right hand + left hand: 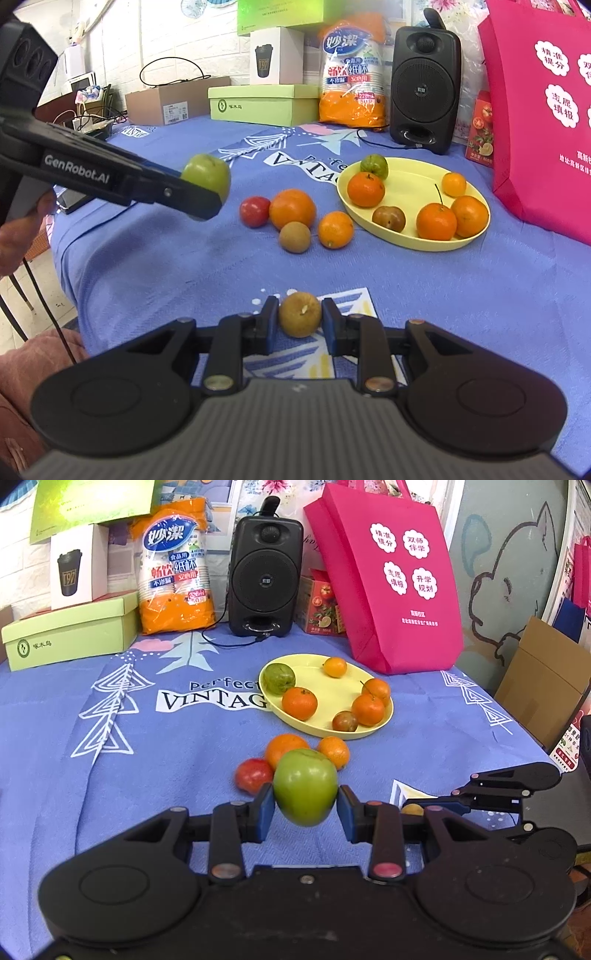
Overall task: Organize fruits
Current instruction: 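Carry the guava and kiwi onto the yellow plate and open both grippers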
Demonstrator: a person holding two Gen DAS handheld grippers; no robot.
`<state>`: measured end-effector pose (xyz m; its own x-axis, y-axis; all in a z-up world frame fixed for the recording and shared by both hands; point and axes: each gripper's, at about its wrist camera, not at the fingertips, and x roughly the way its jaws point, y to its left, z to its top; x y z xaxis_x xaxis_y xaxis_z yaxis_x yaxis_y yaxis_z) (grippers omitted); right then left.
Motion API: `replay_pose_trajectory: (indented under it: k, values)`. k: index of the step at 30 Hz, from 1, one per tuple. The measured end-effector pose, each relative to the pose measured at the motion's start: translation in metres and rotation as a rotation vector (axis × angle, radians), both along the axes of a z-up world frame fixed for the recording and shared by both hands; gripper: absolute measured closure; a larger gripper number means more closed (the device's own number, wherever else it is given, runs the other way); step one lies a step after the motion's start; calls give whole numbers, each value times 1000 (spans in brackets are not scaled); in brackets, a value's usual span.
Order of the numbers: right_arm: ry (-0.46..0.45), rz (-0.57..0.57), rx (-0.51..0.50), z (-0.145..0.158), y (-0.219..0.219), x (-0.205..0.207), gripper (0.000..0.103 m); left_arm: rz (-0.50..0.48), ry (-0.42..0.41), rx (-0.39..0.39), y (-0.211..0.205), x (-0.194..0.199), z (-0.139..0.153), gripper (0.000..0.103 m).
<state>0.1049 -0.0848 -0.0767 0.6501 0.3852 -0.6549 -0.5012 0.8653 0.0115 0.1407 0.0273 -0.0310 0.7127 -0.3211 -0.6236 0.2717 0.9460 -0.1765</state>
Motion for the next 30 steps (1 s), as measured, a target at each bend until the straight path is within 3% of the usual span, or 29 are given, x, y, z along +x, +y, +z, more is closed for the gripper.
replay_pose_trajectory:
  k: [14, 23, 30]
  values:
    - [-62, -2, -21, 21, -7, 20, 79, -35, 0, 8, -8, 31, 1, 67]
    - [-145, -40, -44, 43, -19, 83, 79, -87, -30, 19, -35, 103, 10, 67]
    - [-125, -65, -75, 40, -31, 138, 79, -98, -5, -9, -46, 168, 9, 67]
